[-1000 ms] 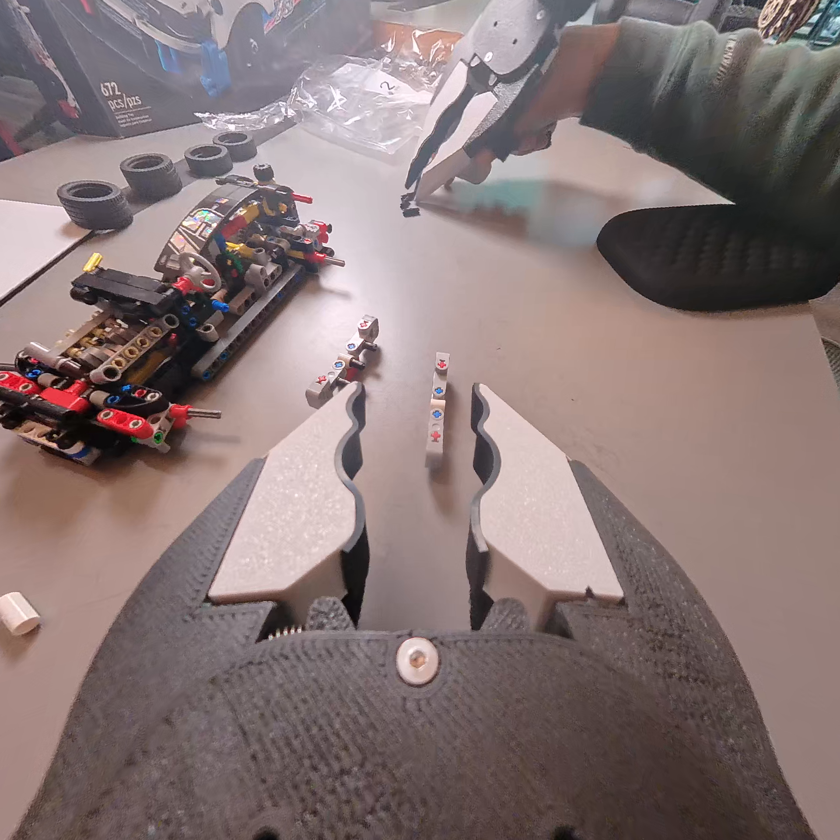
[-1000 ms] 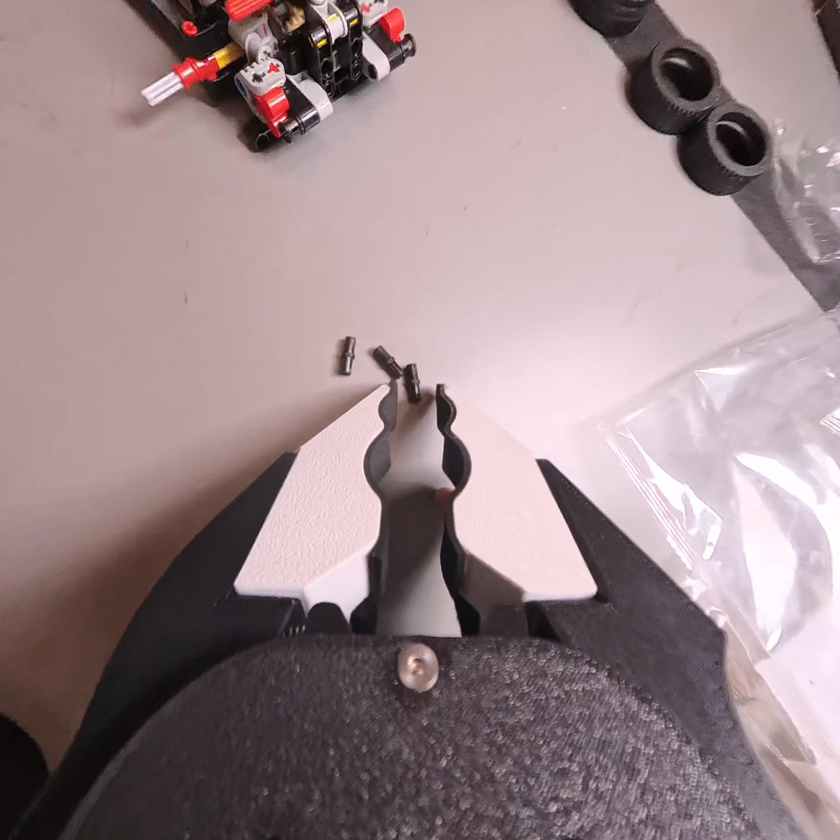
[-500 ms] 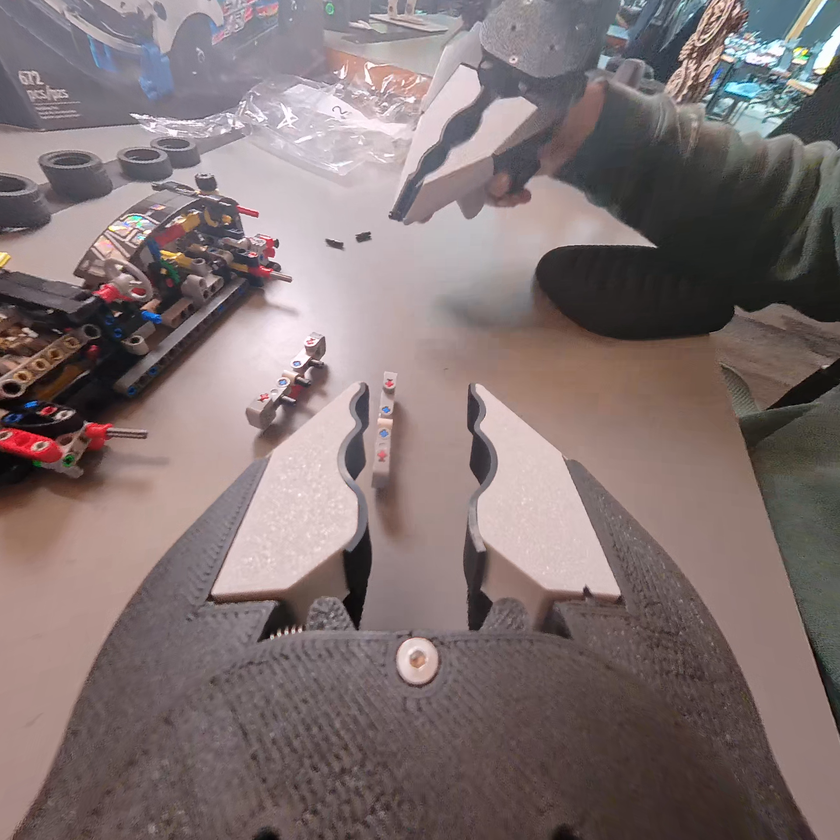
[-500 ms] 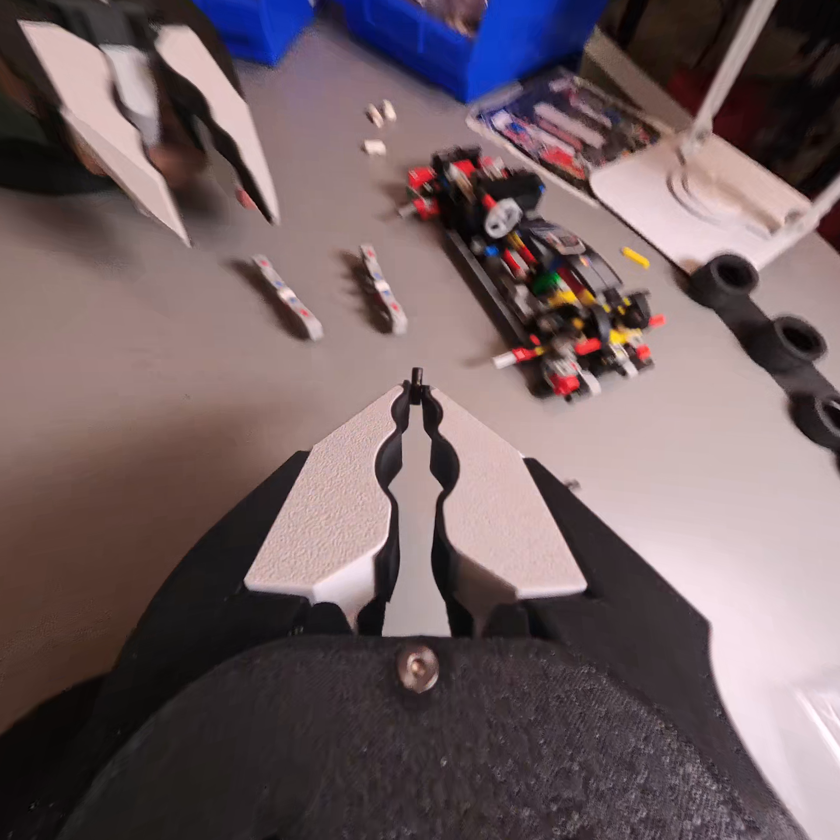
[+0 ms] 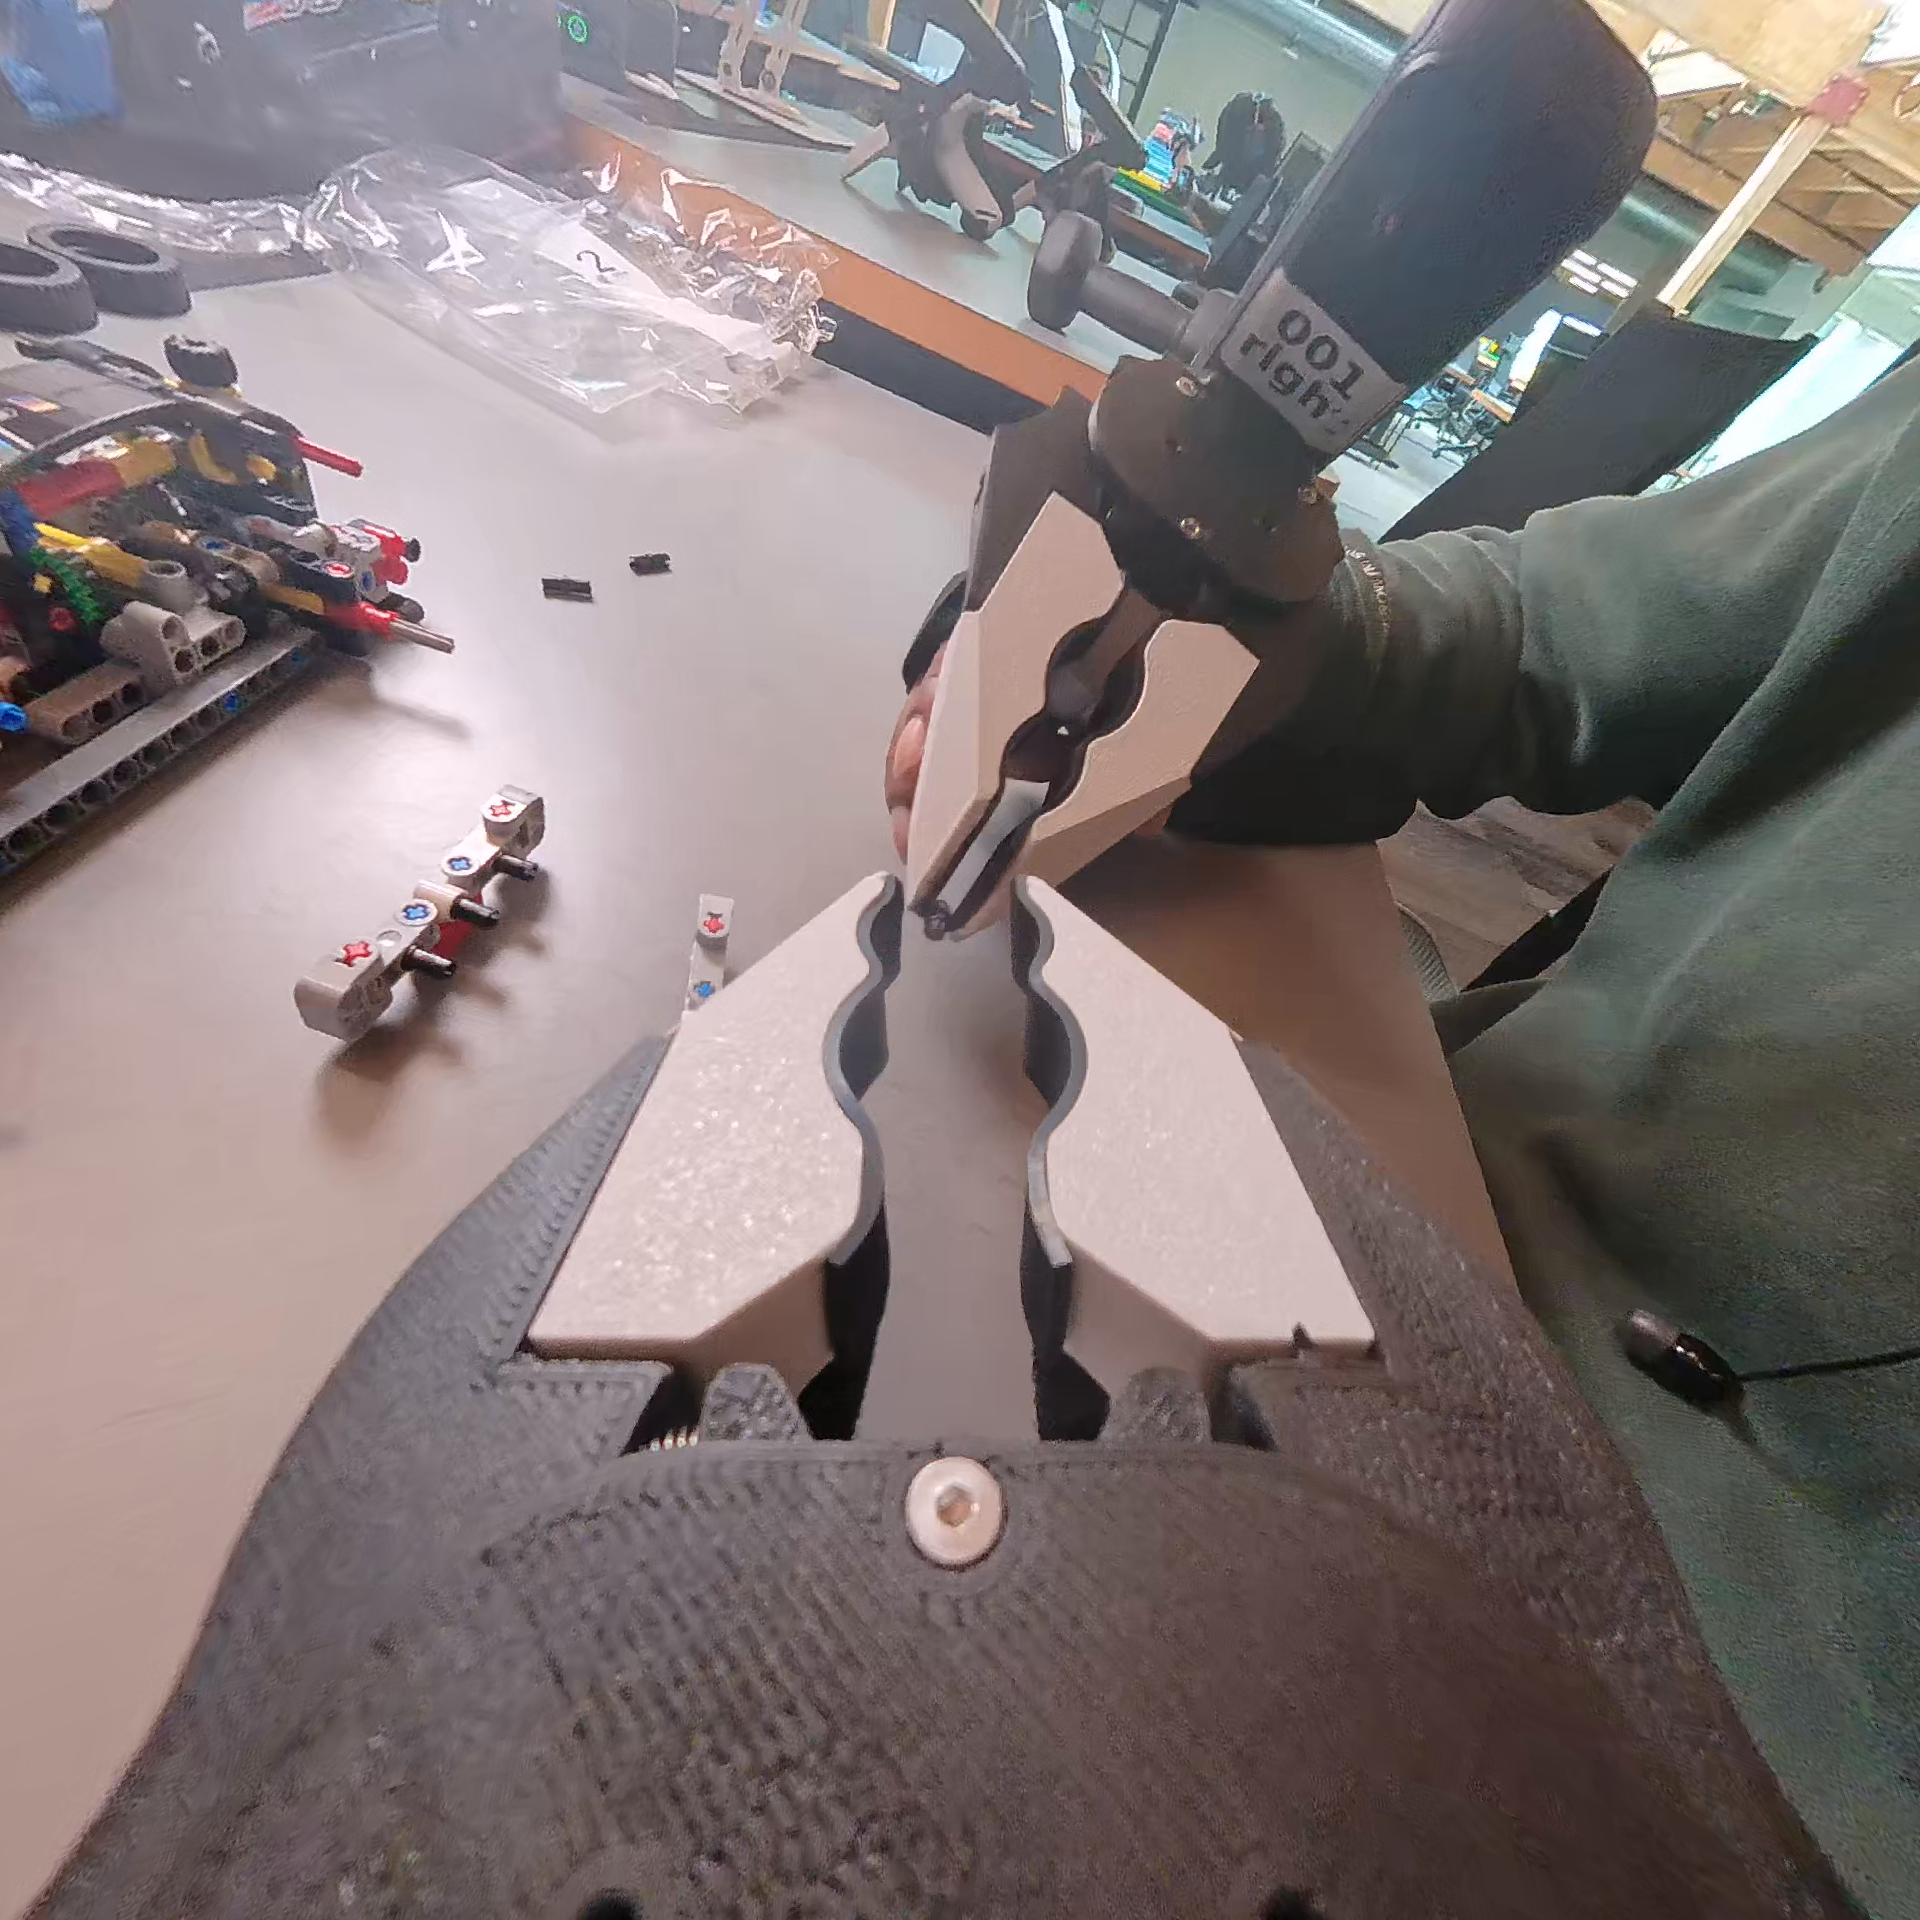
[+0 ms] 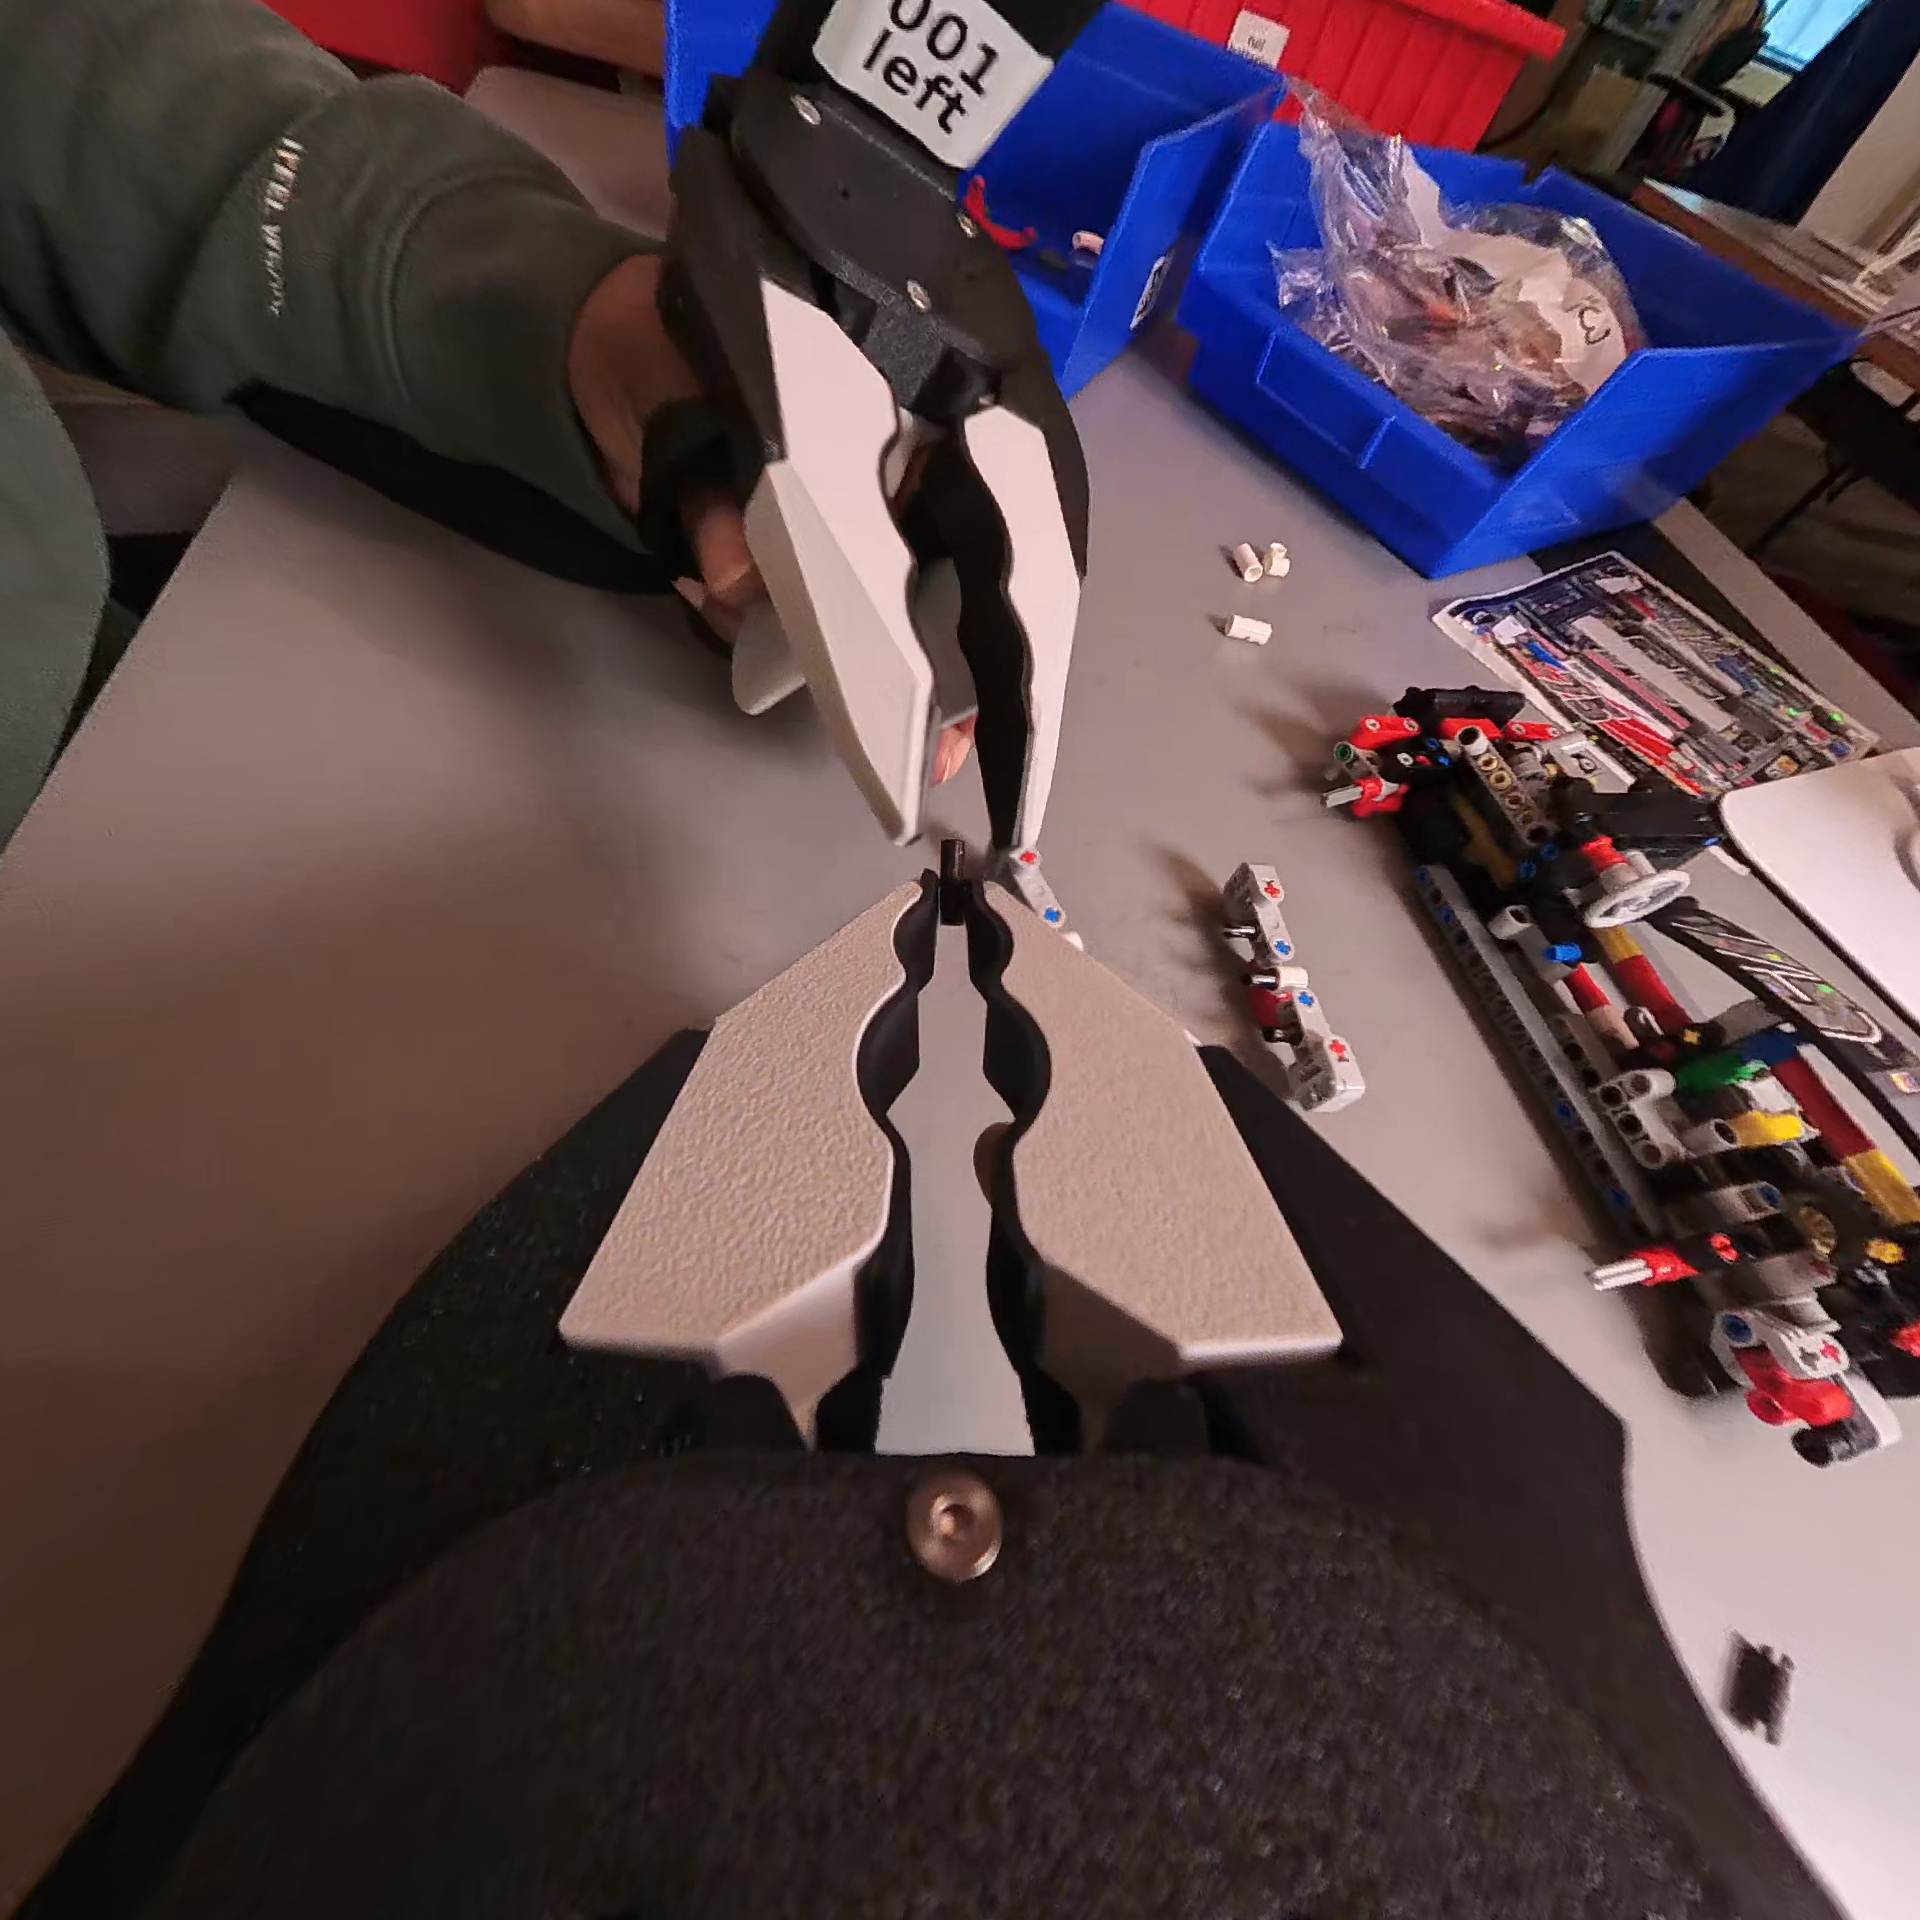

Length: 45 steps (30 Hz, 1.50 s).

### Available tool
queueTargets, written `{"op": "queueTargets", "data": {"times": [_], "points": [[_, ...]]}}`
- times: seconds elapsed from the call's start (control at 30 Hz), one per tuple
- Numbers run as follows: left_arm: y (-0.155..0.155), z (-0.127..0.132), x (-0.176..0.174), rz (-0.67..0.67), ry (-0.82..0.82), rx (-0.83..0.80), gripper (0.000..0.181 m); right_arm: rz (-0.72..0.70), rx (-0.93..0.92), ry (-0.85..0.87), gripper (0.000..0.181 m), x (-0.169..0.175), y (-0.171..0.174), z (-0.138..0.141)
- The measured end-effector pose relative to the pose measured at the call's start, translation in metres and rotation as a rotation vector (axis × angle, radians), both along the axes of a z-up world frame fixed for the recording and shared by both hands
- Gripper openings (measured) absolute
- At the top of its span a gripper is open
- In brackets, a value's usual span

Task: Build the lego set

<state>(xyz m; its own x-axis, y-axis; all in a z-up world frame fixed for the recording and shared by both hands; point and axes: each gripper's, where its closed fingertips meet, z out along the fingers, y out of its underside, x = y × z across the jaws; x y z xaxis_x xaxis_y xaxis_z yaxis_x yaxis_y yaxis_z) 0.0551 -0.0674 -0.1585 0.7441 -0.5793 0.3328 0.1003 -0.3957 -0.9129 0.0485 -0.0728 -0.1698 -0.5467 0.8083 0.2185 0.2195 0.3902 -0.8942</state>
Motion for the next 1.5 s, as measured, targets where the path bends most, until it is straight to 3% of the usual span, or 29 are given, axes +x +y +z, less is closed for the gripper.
{"op": "queueTargets", "data": {"times": [0.33,0.53,0.7,1.1,1.17,1.23,1.37,1.43,1.5], "points": [[-0.005,0.005,0.008,-0.068,-0.081,-0.015,0.003,0.037,-0.027,0.059,0.003,0.007,-0.007,0.013],[-0.013,0.034,0.008,-0.157,-0.424,-0.04,0.002,0.07,-0.119,0.198,0.004,0.013,-0.014,0.043],[-0.017,0.047,0.006,-0.2,-0.59,-0.047,0.001,0.079,-0.115,0.279,0.013,0.016,-0.021,0.054],[-0.017,0.049,0.01,-0.215,-0.627,-0.064,0.001,0.037,-0.053,0.323,0.004,0.012,-0.02,0.057],[-0.016,0.048,0.009,-0.196,-0.583,-0.047,0.001,0.043,-0.072,0.305,0.003,0.012,-0.019,0.056],[-0.011,0.043,-0.002,-0.122,-0.455,-0.01,0.018,0.031,-0.083,0.27,0.003,0.011,-0.012,0.054],[0.0,-0.003,-0.04,0.079,0.095,0.001,0.033,-0.085,0.013,0.197,0.003,0.004,0.022,0.038],[0.001,-0.031,-0.05,0.111,0.352,-0.041,0.033,-0.123,0.027,0.163,0.003,0.002,0.033,0.032],[0.002,-0.05,-0.048,0.101,0.498,-0.086,0.034,-0.143,0.034,0.14,0.003,0.001,0.038,0.027]]}}
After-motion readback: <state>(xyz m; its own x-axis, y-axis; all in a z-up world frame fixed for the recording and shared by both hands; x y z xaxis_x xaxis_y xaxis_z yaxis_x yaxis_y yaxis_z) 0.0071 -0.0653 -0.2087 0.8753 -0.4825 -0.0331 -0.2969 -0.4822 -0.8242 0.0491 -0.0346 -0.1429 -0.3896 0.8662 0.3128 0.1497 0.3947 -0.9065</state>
